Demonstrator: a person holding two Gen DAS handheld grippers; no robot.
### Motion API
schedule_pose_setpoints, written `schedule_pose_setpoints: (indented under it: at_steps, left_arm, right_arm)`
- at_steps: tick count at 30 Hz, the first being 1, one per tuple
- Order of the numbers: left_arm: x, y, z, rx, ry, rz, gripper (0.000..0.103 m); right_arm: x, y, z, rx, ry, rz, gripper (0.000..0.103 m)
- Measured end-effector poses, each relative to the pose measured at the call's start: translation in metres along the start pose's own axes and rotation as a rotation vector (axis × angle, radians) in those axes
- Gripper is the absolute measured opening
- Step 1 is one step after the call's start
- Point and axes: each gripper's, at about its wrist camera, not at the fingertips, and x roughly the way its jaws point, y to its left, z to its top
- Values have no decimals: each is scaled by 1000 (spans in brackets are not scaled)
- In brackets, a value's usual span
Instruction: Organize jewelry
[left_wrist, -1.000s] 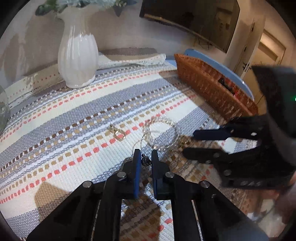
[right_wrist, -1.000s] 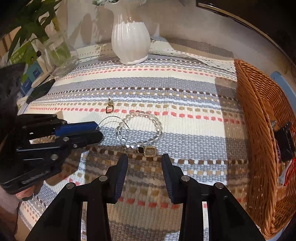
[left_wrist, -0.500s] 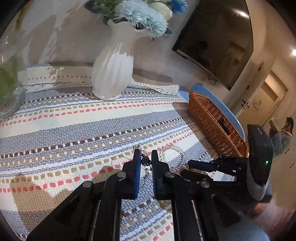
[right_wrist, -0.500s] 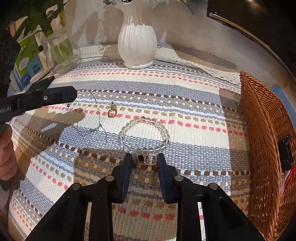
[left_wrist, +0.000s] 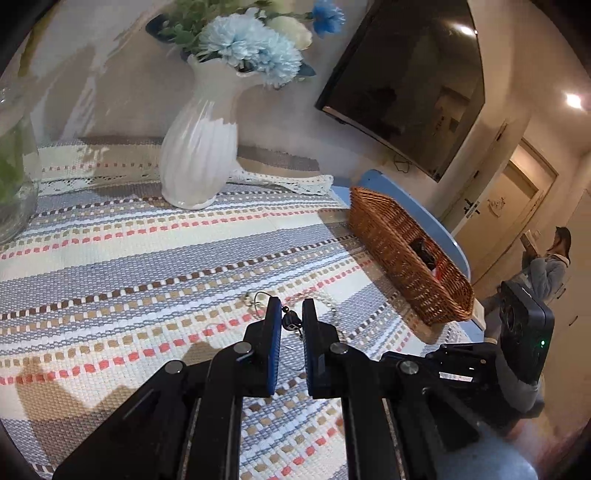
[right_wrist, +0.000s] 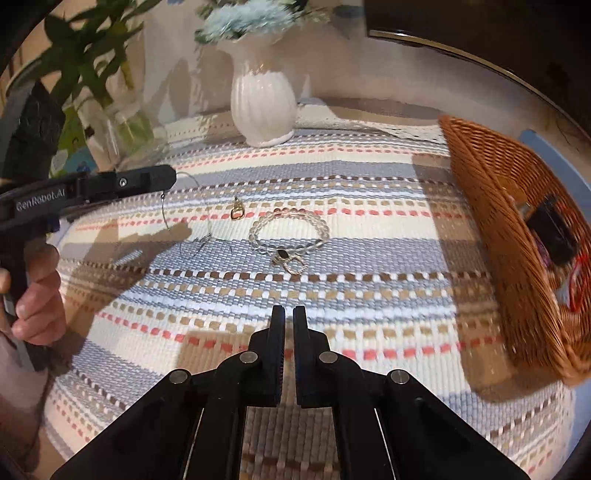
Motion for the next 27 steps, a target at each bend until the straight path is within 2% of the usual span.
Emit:
schedule_pose_setpoints:
  at_steps: [8,10,11,12,14,17,20,23,27]
  left_arm:
    - [-4,-19,-1,42,-12,-60,9]
    - [-3,-18,0,39,-12,-54,9]
    - [-2,-17,0,33,-9,-50,9]
    - [-2,-15,-1,26,-7,-50,9]
    - [-4,-12,-1,20,-13,-46,9]
    - [-11,-10,0,20,-31,-39,9]
    - [-14,-8,0,13,-38,-36,9]
    - [-16,-7,-1,8,-37,-31,9]
    - [-15,-8,-2,12,-35,-24,9]
  right_arm:
    - [-24,-14,-8,49,-26,-4,4]
    - [-25,-16,-2,62,-30,-3,7]
    - [-25,-18,-1,70,-20,2,9]
    - [-20,-18,3,80,0,25,18]
    - [-8,-15,10,89,33,75,30]
    - [17,-8,20,99,88,108,30]
    - [36,1,29,104,110,83,28]
    - [44,8,38,71,87,3,28]
    - [53,9,43,59,59,-31,28]
